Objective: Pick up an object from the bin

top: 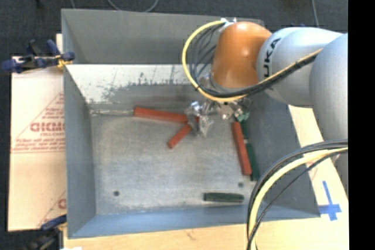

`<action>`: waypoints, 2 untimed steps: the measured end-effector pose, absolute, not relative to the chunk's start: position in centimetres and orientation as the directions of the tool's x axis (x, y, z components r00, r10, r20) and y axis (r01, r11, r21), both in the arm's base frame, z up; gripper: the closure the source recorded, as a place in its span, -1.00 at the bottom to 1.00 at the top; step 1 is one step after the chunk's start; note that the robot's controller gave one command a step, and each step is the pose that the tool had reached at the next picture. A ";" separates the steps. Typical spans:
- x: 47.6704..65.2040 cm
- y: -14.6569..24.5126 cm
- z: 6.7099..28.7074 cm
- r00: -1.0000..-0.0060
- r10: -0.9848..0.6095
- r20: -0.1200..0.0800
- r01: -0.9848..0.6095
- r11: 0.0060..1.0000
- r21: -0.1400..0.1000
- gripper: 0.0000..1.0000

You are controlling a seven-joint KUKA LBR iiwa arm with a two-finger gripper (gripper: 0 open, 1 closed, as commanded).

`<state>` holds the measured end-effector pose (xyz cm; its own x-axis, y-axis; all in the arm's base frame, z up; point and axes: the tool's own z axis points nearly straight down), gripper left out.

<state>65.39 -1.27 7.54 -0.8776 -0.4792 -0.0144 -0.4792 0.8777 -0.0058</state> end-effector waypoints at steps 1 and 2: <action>65.2 -1.3 7.2 -0.877 -0.480 -0.008 -0.480 0.877 -0.003 -1.00; 65.2 -1.3 7.2 -0.877 -0.480 -0.009 -0.480 0.877 -0.003 1.00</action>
Offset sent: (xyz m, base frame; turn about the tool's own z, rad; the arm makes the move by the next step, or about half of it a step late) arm 0.0000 0.0000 0.0000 0.0000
